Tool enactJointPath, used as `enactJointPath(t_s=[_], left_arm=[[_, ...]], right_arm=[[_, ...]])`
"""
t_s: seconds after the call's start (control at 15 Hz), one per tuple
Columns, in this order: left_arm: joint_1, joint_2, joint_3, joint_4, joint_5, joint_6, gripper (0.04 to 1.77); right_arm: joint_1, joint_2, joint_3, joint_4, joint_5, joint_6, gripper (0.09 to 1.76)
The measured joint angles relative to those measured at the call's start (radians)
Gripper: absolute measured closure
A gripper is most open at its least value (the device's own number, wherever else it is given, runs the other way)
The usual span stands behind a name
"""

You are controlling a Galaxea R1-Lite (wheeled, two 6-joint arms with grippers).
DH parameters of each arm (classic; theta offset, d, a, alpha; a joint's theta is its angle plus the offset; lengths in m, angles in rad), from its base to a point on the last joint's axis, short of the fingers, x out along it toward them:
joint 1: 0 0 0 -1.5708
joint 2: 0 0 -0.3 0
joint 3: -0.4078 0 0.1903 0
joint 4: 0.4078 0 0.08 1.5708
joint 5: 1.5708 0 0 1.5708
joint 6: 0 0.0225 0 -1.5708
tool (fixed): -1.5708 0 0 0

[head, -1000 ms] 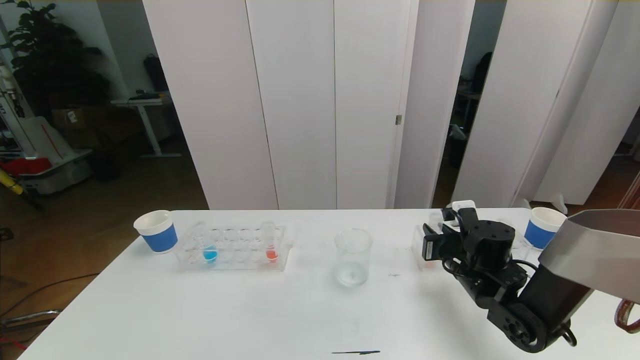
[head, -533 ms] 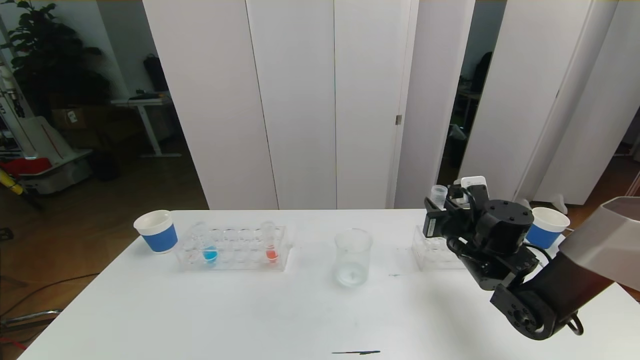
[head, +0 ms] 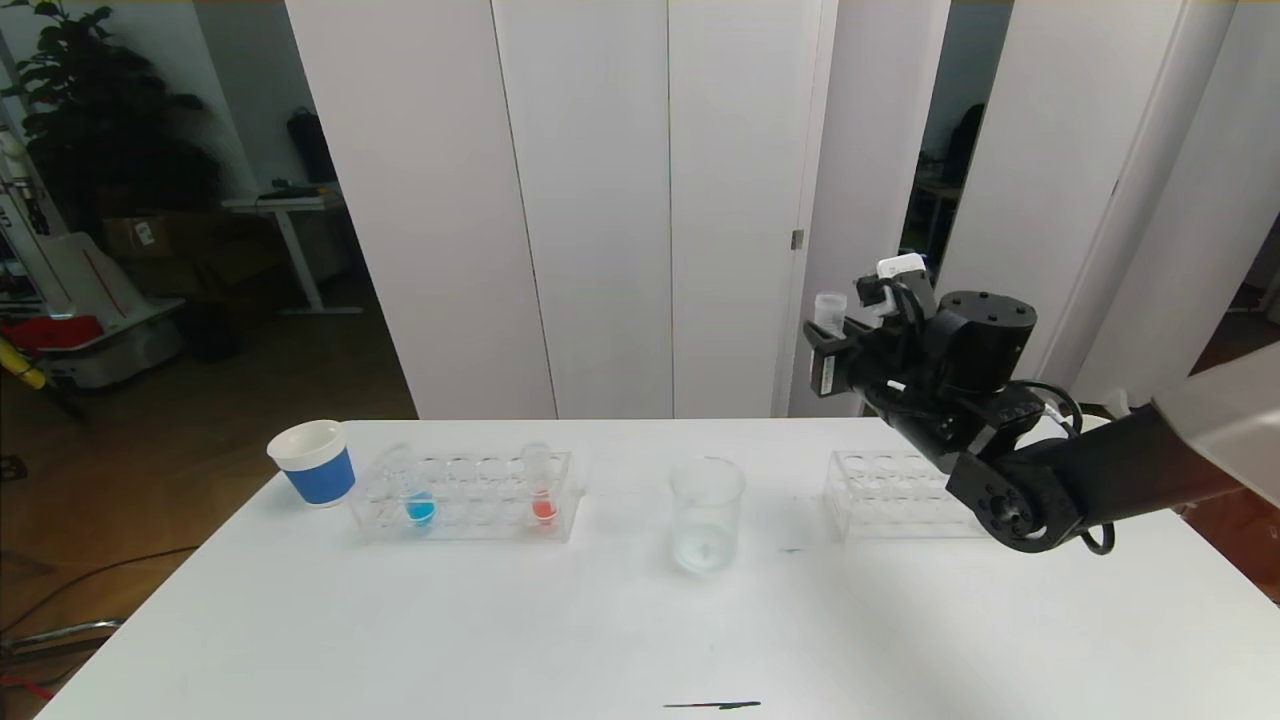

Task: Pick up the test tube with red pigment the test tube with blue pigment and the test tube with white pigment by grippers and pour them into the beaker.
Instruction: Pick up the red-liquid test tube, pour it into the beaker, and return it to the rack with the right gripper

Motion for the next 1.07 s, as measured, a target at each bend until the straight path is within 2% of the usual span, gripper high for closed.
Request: enactJointPath(t_s=[0.13, 0.27, 0.33, 0.53, 0.8, 1.07], left_arm=[[0.000, 0.000, 0.000, 0.000, 0.000, 0.000, 0.06], [0.000, 0.000, 0.000, 0.000, 0.000, 0.000, 0.06], [0.000, 0.000, 0.000, 0.000, 0.000, 0.000, 0.06], [0.000, 0.000, 0.000, 0.000, 0.000, 0.000, 0.06], [0.000, 0.000, 0.000, 0.000, 0.000, 0.000, 0.06], [0.000, 0.000, 0.000, 0.000, 0.000, 0.000, 0.06]], right_arm=[[0.000, 0.007, -0.066, 0.056, 0.128, -0.032, 1.27], [-0.005, 0.014, -0.093, 0.061, 0.282, -0.041, 1.27], [-0.007, 0.018, -0.097, 0.056, 0.326, -0.059, 1.27], [-0.007, 0.038, -0.081, -0.013, 0.372, -0.190, 1.27], [0.010, 0.098, -0.058, -0.267, 0.469, -0.279, 1.27], [0.004, 0.131, -0.043, -0.265, 0.571, -0.428, 1.27]])
